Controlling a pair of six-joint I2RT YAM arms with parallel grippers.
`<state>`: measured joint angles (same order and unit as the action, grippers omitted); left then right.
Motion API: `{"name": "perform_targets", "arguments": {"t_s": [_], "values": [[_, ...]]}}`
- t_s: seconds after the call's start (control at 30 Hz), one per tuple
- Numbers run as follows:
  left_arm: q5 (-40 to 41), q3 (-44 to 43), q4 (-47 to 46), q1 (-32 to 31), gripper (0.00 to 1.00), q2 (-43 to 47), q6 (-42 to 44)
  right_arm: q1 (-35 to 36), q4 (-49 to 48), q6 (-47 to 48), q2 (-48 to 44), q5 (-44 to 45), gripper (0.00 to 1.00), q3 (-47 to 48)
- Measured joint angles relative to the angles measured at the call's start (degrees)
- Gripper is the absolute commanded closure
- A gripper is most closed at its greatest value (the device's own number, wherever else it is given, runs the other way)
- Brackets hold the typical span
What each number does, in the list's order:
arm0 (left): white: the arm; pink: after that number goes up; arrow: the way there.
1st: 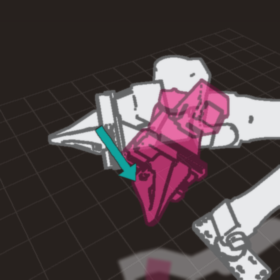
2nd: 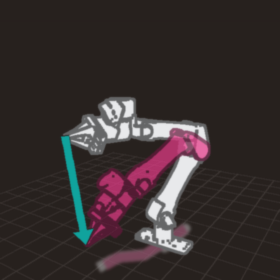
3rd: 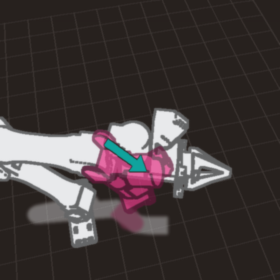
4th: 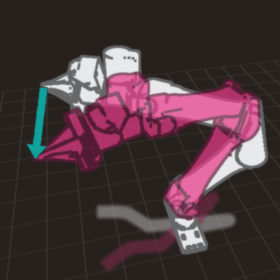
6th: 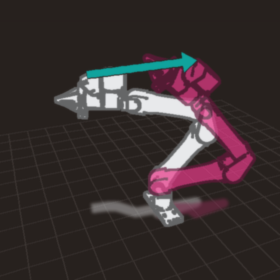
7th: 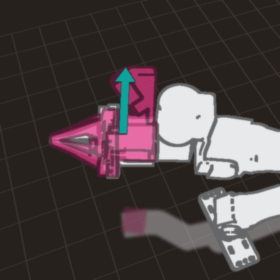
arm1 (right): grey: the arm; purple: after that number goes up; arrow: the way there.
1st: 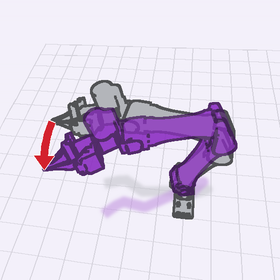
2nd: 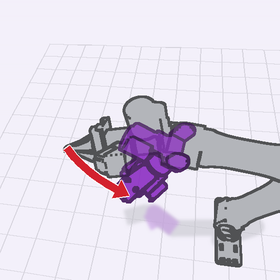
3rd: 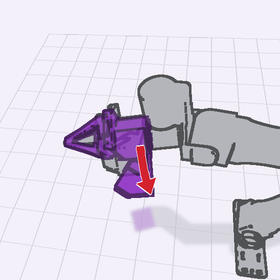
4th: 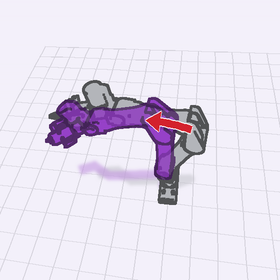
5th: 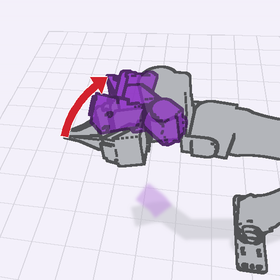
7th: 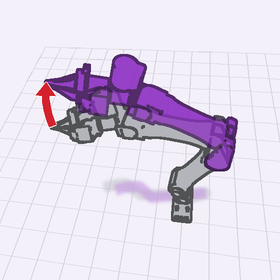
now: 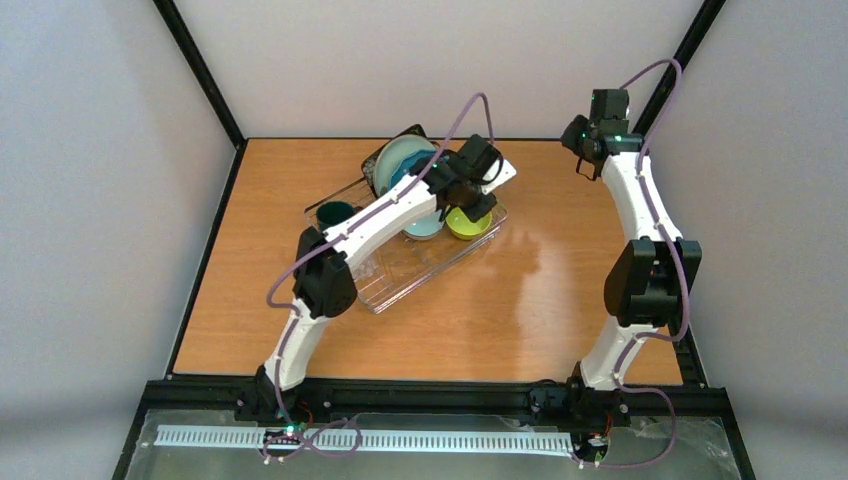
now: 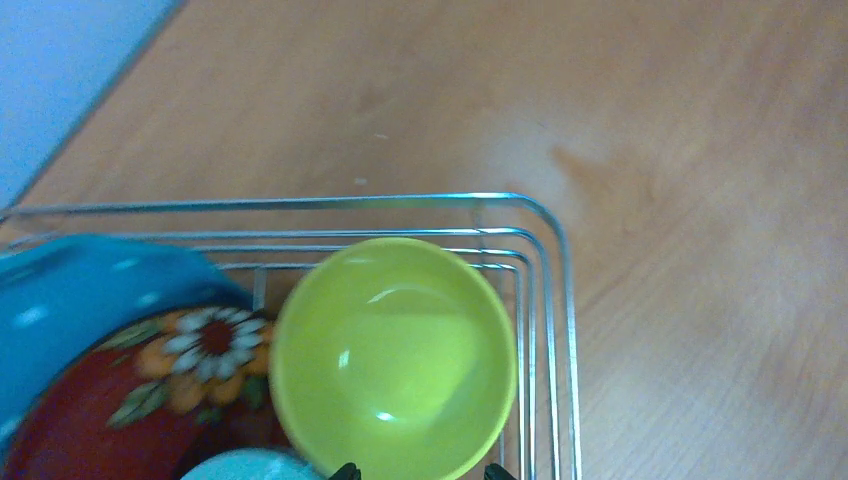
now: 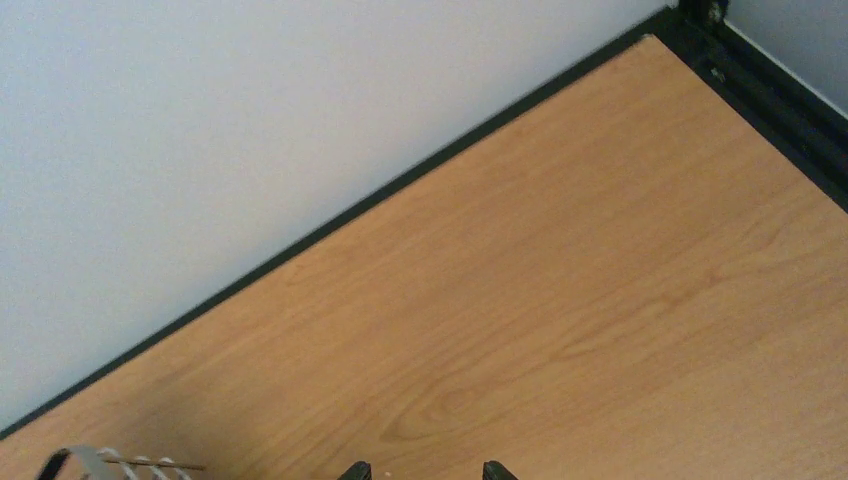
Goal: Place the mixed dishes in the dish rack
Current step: Place the bowl on the dish rack, then adjust the dish rack at the center of the board.
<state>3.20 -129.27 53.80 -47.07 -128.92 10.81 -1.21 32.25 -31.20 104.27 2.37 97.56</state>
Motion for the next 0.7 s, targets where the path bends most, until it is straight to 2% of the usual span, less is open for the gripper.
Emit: {"name": "perform_targets", "arguments": {"t_s": [0.07, 0.2, 0.37, 0.57, 0.7], "values": [[3.1, 0.2, 0.0, 0.0, 0.31, 2.3, -3.6, 0.5, 1.5, 0.7, 0.3, -0.6, 0.36, 3.0], [10.5, 0.4, 0.0, 0.0, 0.23, 10.2, -13.4, 3.1, 4.0, 3.2, 2.2, -2.8, 0.37, 9.5], [21.7, 3.9, 1.0, 0.5, 0.21, 22.7, -28.0, 8.1, 6.9, 7.3, 7.6, -7.8, 0.37, 15.3], [28.8, 22.7, 1.9, 2.7, 0.19, 38.7, -44.6, 10.2, 8.9, 11.1, 10.9, -11.1, 0.37, 14.1], [29.9, 37.4, 3.7, 4.8, 0.15, 45.1, -54.4, 10.9, 9.0, 13.7, 11.2, -12.2, 0.37, 13.9]]}}
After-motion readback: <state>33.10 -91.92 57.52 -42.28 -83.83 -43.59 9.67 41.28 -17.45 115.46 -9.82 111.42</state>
